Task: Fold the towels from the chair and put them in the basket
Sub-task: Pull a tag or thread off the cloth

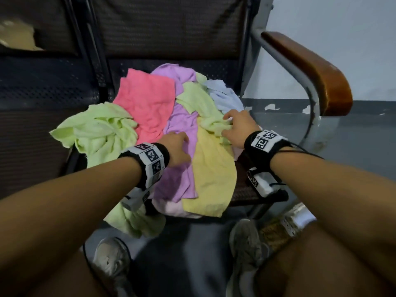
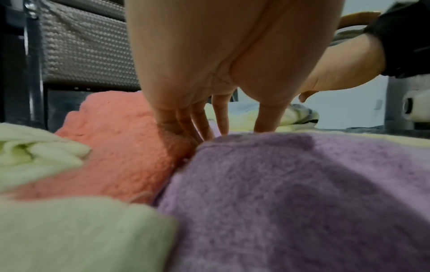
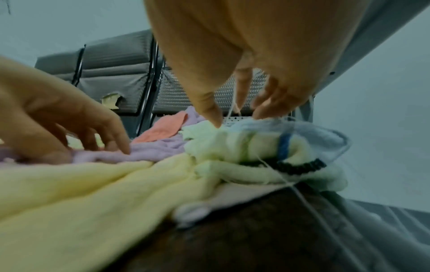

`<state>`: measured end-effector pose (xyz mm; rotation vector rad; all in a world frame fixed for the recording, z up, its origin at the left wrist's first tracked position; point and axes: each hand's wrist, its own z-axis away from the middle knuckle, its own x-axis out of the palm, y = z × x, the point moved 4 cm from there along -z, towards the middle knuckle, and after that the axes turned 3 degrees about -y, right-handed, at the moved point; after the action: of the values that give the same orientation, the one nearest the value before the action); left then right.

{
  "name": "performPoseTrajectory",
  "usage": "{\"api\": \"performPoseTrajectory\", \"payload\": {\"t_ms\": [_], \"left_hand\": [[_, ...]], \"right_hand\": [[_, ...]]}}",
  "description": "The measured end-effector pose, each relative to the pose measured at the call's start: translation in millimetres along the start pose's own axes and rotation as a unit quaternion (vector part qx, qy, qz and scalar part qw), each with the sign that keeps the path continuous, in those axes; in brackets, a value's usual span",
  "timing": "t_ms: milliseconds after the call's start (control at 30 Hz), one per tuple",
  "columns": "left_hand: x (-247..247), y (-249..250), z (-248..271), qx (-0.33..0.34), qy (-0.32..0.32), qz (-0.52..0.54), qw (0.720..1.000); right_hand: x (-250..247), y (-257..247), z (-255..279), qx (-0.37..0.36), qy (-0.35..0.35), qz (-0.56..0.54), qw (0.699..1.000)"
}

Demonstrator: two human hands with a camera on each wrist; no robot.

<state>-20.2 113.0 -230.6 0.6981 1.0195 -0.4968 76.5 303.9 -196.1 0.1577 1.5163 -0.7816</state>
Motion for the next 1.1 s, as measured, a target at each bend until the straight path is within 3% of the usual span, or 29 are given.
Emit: {"api": "performPoseTrajectory", "payload": {"t_ms": [100,200,233,300,400,500,533,633,700,767,833,900,967,1100], "left_hand": [[-4,-9,-5,0.014,0.025,0.014,0.999],[-6,-13,-4,0.015,0.023,0.029,0.999],[-7,-14,-2,0.011,0.023,0.037,0.999],[-13,-13,1,0.008,0.037,0.064,0.997],[-30,-5,10,0.036,0.119,0.182,0.975],[-51,9,25,0.127,0.136,0.356,0.916],[-54,12,30,0.148,0.127,0.364,0.911],[-64,11,45,0.145,0.161,0.274,0.937],[-69,4,53,0.136,0.182,0.268,0.936],[-75,-2,61,0.131,0.18,0.336,0.915],[-79,-11,68,0.117,0.179,0.466,0.859],[-82,-22,74,0.1,0.205,0.528,0.818],[-83,-33,76,0.072,0.232,0.515,0.822],[-80,-66,68,-0.03,0.265,0.439,0.858]], "right_hand": [[-9,8,-13,0.067,0.091,0.076,0.991],[-5,16,-23,0.133,-0.005,0.096,0.986],[-6,12,-24,0.122,-0.024,0.072,0.99],[-12,-2,-22,0.063,0.004,0.002,0.998],[-19,-40,-5,-0.028,0.038,-0.142,0.989],[-13,-83,25,-0.147,-0.04,-0.254,0.955],[-10,-93,34,-0.172,-0.07,-0.267,0.946],[-14,-95,42,-0.172,-0.102,-0.34,0.919],[-22,-77,34,-0.126,-0.046,-0.382,0.915],[-27,-56,25,-0.097,0.006,-0.302,0.948],[-17,-45,21,-0.106,-0.046,-0.098,0.989],[-4,-40,21,-0.11,-0.101,0.003,0.989],[-3,-47,22,-0.114,-0.077,-0.022,0.99],[-16,-75,31,-0.164,0.008,-0.141,0.976]]}}
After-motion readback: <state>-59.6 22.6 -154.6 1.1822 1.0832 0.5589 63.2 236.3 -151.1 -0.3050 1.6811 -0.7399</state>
